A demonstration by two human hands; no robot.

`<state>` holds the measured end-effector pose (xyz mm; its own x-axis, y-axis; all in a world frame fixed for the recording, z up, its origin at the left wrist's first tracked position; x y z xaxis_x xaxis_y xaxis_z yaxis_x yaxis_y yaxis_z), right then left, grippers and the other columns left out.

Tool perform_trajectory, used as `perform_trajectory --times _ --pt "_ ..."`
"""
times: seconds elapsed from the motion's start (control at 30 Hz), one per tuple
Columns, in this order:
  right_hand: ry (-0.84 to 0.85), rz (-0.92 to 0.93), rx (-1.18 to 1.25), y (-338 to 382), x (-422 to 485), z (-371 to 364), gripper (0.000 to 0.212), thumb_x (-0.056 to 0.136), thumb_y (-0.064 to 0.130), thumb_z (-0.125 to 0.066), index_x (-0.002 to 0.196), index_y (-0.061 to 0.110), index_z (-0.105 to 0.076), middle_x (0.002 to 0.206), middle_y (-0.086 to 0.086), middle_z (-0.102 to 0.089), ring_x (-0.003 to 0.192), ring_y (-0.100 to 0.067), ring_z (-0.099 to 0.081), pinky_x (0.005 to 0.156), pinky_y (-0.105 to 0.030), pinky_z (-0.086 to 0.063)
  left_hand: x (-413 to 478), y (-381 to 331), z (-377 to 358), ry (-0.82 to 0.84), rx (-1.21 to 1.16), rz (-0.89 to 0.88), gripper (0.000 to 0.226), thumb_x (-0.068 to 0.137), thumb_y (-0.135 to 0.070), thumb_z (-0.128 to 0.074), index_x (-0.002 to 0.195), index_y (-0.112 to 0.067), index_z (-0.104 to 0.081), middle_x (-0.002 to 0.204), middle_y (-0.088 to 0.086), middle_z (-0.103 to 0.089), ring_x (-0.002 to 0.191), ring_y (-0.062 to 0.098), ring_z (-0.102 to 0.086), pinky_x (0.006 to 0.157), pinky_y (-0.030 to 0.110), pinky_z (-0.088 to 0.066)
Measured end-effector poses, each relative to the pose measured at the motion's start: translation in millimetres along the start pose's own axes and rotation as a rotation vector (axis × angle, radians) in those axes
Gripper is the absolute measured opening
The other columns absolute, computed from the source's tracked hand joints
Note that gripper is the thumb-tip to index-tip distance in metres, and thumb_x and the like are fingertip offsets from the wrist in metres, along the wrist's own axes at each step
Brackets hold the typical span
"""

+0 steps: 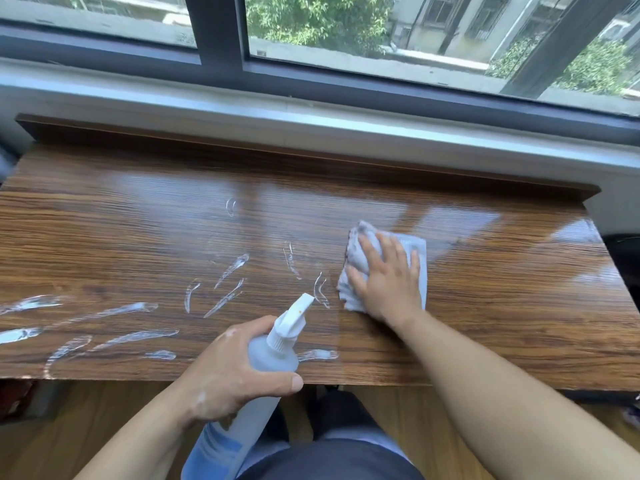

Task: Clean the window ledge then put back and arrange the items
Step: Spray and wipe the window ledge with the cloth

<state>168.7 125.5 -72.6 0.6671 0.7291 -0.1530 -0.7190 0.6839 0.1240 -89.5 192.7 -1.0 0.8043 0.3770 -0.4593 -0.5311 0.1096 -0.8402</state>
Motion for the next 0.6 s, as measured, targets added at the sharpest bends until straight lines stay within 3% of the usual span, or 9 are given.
perform_trajectory --times 0.1,0.17,0.27,0.37,0.47,0.6 --pt "0.016 -0.066 0.038 3.5 42.8 6.8 0.067 0.095 0.065 -0.035 0.156 0.041 -0.019 0.165 0.003 -0.015 0.152 -0.021 -0.006 0.122 -0.056 -0.001 2.4 -0.7 -1.1 -0.004 -0.008 0.011 0.061 0.049 -0.062 -0.077 0.108 -0.057 -0.063 0.105 -0.011 -0.072 0.092 0.010 -0.065 0.075 0.013 -0.048" --pt "0.024 -0.055 0.040 4.5 40.5 5.2 0.067 0.095 0.064 -0.033 0.156 0.040 -0.020 0.165 0.003 -0.014 0.153 -0.020 -0.005 0.122 -0.055 0.001 3.9 0.9 -2.6 -0.003 -0.020 0.021 0.060 0.050 -0.060 -0.078 0.107 -0.048 -0.067 0.102 -0.005 -0.073 0.090 0.015 -0.065 0.078 0.021 -0.051" --pt "0.002 0.056 0.010 4.8 -2.0 1.2 0.068 0.092 0.064 -0.026 0.154 0.038 -0.027 0.163 0.002 -0.022 0.152 -0.022 -0.014 0.122 -0.055 -0.005 3.1 5.2 -3.2 -0.006 -0.018 0.036 0.059 0.049 -0.061 -0.079 0.101 -0.032 -0.071 0.094 0.001 -0.071 0.078 0.015 -0.062 0.080 0.037 -0.052" --pt "-0.054 0.166 0.003 1.6 -70.8 -6.5 0.063 0.092 0.059 -0.037 0.150 0.034 -0.039 0.159 0.002 -0.033 0.150 -0.025 -0.026 0.120 -0.057 -0.016 3.0 10.1 2.0 -0.036 -0.010 0.059 0.063 0.048 -0.063 -0.078 0.101 -0.028 -0.072 0.093 0.002 -0.071 0.080 0.019 -0.062 0.081 0.040 -0.053" --pt "-0.056 0.242 -0.013 5.6 -113.0 -17.2 0.061 0.092 0.055 -0.044 0.149 0.033 -0.042 0.157 0.001 -0.036 0.148 -0.027 -0.030 0.116 -0.062 -0.022 1.4 12.1 8.4 -0.043 0.012 0.065 0.066 0.048 -0.063 -0.077 0.106 -0.033 -0.071 0.095 -0.002 -0.072 0.085 0.019 -0.063 0.083 0.038 -0.053" --pt "0.001 0.260 -0.032 37.6 -73.6 -19.2 0.062 0.091 0.059 -0.039 0.149 0.037 -0.040 0.159 0.002 -0.034 0.149 -0.026 -0.027 0.118 -0.062 -0.018 -4.5 13.8 18.2 -0.071 -0.016 0.064 0.065 0.047 -0.063 -0.076 0.110 -0.055 -0.063 0.102 -0.012 -0.072 0.087 0.009 -0.064 0.078 0.019 -0.050"
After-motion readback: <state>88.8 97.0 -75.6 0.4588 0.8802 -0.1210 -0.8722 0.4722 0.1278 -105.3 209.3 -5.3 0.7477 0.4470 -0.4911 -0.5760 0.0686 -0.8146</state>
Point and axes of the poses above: each hand's wrist, its own x-axis towards the middle knuckle, its own z-axis out of the back of the hand, y = z × x, the point moved 10 cm from there along x, towards the middle knuckle
